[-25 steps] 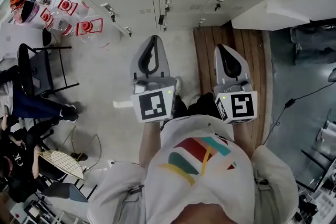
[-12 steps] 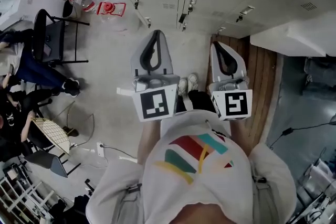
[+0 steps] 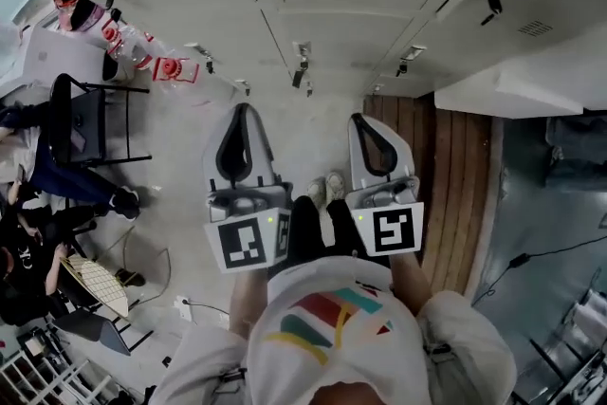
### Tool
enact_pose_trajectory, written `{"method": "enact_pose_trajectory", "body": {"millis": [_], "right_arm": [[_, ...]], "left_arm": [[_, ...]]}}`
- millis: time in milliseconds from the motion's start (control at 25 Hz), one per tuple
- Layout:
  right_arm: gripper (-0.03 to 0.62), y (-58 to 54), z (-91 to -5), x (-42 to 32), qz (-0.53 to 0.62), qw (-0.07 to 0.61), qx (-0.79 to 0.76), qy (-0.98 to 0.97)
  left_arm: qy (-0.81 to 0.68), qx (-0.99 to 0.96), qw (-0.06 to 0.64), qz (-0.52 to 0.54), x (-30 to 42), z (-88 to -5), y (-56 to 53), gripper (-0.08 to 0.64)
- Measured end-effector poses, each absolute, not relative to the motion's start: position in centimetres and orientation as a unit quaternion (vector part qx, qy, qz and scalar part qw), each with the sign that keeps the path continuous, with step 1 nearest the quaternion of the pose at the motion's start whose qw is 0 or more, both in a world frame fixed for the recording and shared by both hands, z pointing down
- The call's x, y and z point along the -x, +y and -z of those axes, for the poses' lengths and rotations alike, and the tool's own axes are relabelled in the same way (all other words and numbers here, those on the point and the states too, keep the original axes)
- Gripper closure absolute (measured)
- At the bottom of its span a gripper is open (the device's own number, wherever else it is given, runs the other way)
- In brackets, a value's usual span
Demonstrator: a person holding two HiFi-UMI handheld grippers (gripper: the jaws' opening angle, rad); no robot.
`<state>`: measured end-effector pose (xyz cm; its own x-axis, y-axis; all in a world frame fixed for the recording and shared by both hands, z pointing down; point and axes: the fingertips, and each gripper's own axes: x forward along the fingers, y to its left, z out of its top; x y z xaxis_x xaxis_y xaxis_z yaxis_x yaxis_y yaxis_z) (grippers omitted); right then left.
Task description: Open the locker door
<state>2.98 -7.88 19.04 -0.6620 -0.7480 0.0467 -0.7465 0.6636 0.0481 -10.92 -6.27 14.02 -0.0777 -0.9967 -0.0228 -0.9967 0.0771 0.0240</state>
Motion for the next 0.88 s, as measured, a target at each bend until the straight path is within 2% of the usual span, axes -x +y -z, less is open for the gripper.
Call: {"method": "enact_pose_trajectory", "body": {"millis": [360, 560, 800, 880], "right_arm": [[0.588, -12.7, -28.8, -2.8, 0.038, 0.016, -0.439, -0.898], [0.588, -14.1, -37.3, -0.5, 0.042, 0.005, -0.446, -0.894], [0.588, -16.1, -53.1, 2.3, 0.05, 0.019, -0.441, -0.896], [0.588, -16.8, -52.9, 3.0, 0.065, 0.03, -0.436, -0.897]], "left_arm": [[0.693, 0.719, 0.051, 0.003, 8.6, -25.7, -12.1, 0.543], [0.692, 0.721, 0.025, -0.006, 10.8, -36.6, -14.7, 0.543], [0.71, 0.703, -0.026, -0.011, 13.9, -54.0, -16.8, 0.543], [0.706, 0.707, -0.046, -0.007, 14.4, -54.3, -17.2, 0.543]]}}
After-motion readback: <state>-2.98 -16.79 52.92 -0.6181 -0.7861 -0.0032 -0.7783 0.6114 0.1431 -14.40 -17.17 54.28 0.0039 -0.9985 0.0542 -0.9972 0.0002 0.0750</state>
